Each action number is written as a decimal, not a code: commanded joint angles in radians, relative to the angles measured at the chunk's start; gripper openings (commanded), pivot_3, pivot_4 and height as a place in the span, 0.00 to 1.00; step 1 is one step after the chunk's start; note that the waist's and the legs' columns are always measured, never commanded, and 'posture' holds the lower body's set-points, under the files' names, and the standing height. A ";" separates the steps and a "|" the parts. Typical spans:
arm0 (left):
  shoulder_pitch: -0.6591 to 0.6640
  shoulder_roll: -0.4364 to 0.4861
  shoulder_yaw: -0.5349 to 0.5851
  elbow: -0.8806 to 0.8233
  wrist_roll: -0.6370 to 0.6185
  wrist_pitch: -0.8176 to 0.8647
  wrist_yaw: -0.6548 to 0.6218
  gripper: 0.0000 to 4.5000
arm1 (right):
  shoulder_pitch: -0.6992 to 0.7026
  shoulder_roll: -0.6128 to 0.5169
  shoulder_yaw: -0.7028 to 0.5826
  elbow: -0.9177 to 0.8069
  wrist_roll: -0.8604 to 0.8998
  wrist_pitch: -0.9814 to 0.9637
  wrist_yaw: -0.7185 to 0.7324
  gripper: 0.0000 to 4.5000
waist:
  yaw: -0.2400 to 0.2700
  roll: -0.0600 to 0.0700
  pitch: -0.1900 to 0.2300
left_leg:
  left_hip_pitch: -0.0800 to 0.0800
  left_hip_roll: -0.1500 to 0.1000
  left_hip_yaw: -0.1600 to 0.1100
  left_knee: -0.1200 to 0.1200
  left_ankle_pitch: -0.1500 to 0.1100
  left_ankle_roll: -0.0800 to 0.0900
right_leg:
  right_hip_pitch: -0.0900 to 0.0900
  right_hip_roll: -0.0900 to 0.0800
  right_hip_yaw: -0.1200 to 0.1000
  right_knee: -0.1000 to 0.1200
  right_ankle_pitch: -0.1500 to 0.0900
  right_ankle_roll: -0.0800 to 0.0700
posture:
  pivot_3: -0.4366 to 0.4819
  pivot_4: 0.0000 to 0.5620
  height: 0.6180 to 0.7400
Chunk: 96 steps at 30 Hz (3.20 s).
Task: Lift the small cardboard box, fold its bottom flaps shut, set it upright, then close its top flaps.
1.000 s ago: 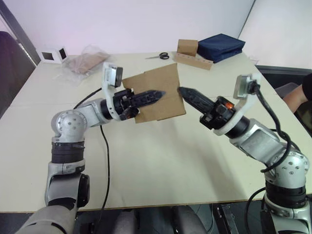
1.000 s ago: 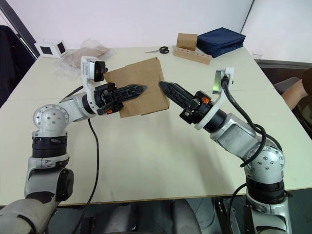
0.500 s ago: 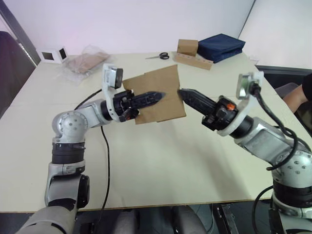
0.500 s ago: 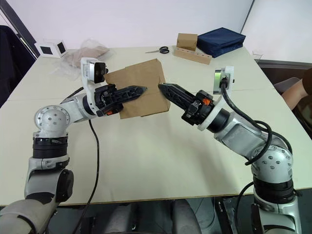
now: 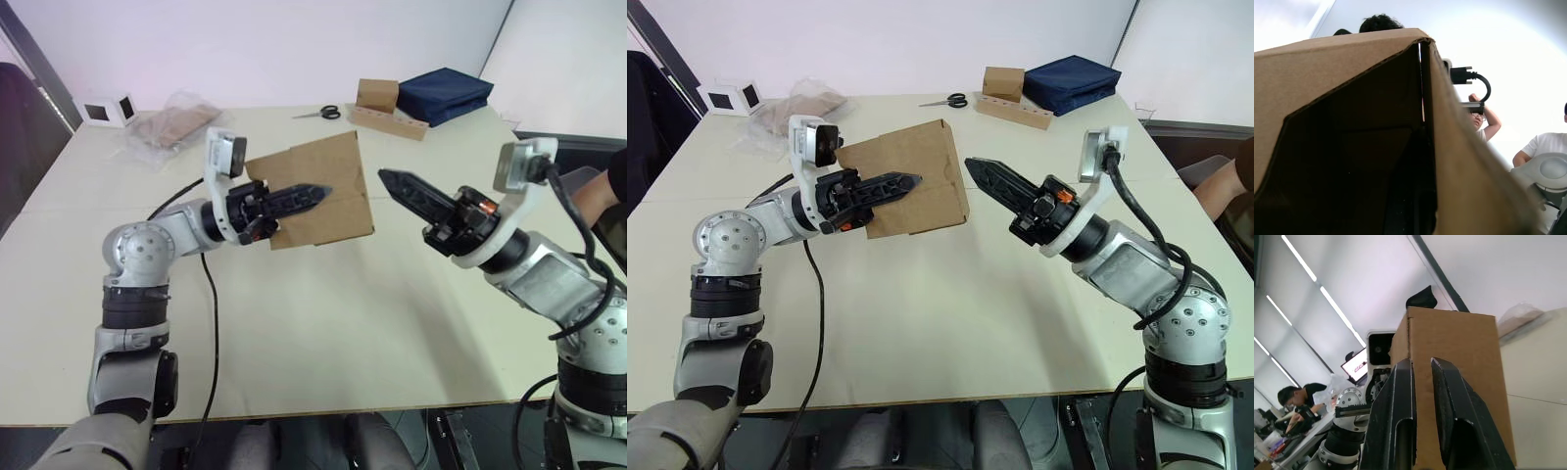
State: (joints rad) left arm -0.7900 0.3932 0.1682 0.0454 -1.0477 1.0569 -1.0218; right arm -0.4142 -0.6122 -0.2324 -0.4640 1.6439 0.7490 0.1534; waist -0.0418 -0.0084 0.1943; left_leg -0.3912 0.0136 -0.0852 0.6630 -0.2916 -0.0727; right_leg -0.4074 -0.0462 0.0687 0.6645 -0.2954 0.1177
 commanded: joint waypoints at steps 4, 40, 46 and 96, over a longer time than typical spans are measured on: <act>-0.031 0.006 0.013 -0.015 -0.017 -0.009 0.003 0.00 | 0.014 0.026 -0.007 0.008 -0.054 -0.025 0.004 0.13 | 0.000 0.000 0.000 | 0.000 0.000 0.000 0.000 0.000 0.000 | 0.000 0.000 0.000 0.000 0.000 0.000 | 0.48 0.27 1.00; -0.627 0.272 -0.976 0.452 0.880 -0.757 -0.593 0.00 | 0.202 -0.020 -0.046 -0.090 -0.382 -0.070 0.147 0.00 | -0.002 0.000 0.003 | -0.001 0.000 0.001 -0.002 -0.001 0.001 | -0.001 0.001 0.001 -0.002 0.000 0.000 | 0.48 0.27 1.00; -0.706 0.214 -1.147 0.537 0.891 -0.865 -0.593 0.00 | 0.226 0.028 -0.025 -0.124 -0.426 -0.089 0.131 0.00 | -0.001 0.000 0.004 | -0.002 0.000 0.001 -0.001 -0.001 0.002 | -0.002 0.001 0.002 -0.002 0.000 0.000 | 0.48 0.27 1.00; -0.267 0.277 -0.353 0.569 0.780 -0.691 -0.346 0.34 | 0.133 -0.007 0.207 0.002 -0.893 -0.058 0.284 0.00 | 0.001 0.000 0.006 | -0.002 0.000 0.001 0.002 -0.001 0.003 | -0.003 0.000 0.001 0.002 0.000 0.001 | 0.48 0.27 1.00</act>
State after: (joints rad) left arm -1.0487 0.6656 -0.2466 0.6748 -0.2519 0.4016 -1.4056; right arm -0.2783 -0.6114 -0.0104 -0.4367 0.7652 0.7003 0.4241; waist -0.0413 -0.0087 0.2004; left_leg -0.3938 0.0133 -0.0851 0.6655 -0.2930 -0.0699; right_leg -0.4100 -0.0459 0.0690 0.6667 -0.2958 0.1182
